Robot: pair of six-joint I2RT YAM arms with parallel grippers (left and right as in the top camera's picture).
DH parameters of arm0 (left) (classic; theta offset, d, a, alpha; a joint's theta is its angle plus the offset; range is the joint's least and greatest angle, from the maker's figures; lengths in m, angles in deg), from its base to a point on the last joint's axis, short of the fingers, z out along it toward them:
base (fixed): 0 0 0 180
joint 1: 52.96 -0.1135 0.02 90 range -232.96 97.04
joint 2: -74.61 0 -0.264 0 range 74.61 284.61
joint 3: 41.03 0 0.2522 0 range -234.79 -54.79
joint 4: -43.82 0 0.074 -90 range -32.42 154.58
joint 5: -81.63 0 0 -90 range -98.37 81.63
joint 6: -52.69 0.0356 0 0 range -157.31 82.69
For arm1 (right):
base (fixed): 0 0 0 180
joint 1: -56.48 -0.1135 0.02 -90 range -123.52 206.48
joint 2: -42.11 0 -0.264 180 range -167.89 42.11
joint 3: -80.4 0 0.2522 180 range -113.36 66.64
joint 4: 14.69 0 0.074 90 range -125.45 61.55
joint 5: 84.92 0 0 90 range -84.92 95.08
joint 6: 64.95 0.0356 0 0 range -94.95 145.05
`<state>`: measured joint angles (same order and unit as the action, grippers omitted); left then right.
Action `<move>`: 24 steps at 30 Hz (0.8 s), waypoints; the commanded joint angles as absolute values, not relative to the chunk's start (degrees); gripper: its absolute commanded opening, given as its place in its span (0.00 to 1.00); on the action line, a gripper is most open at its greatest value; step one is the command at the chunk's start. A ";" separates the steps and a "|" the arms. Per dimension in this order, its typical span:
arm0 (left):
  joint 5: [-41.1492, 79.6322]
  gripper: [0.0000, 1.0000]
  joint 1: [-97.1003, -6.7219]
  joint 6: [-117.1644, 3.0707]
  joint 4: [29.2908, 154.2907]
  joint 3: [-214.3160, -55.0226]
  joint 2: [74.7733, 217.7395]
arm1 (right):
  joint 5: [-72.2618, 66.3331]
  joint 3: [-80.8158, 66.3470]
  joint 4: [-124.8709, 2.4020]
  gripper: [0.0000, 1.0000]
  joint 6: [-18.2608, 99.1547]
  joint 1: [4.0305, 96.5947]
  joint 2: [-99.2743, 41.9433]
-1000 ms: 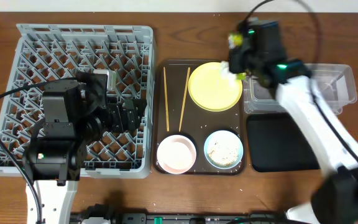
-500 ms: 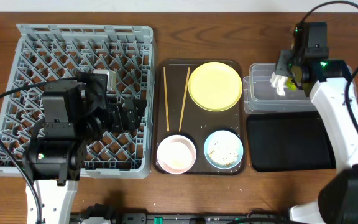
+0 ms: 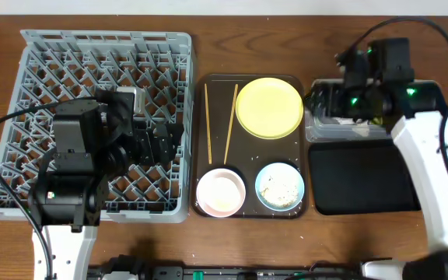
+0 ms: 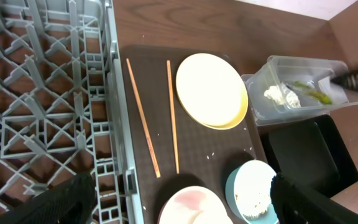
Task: Sort waste into correct bins and load items into the dishwasher
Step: 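Tip the yellow plate over the clear bin to dump tissue and wrapper, then return the yellow plate to the tray and grasp the light-blue plate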
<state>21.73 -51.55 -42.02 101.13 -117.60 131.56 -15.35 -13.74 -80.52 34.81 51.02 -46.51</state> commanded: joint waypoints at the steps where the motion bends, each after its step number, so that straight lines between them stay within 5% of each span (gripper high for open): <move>1: 22.69 0.91 -51.38 -42.30 101.13 -118.93 131.58 | -18.67 -13.50 -90.56 0.77 33.10 42.04 -45.22; 10: 22.69 0.91 -51.38 -42.30 101.13 -118.93 131.58 | -8.40 -8.97 -91.17 0.69 37.96 26.72 -45.22; 24: 22.67 0.91 -51.38 -42.30 101.13 -118.93 131.58 | -8.64 7.60 -80.96 0.62 43.44 18.04 -45.22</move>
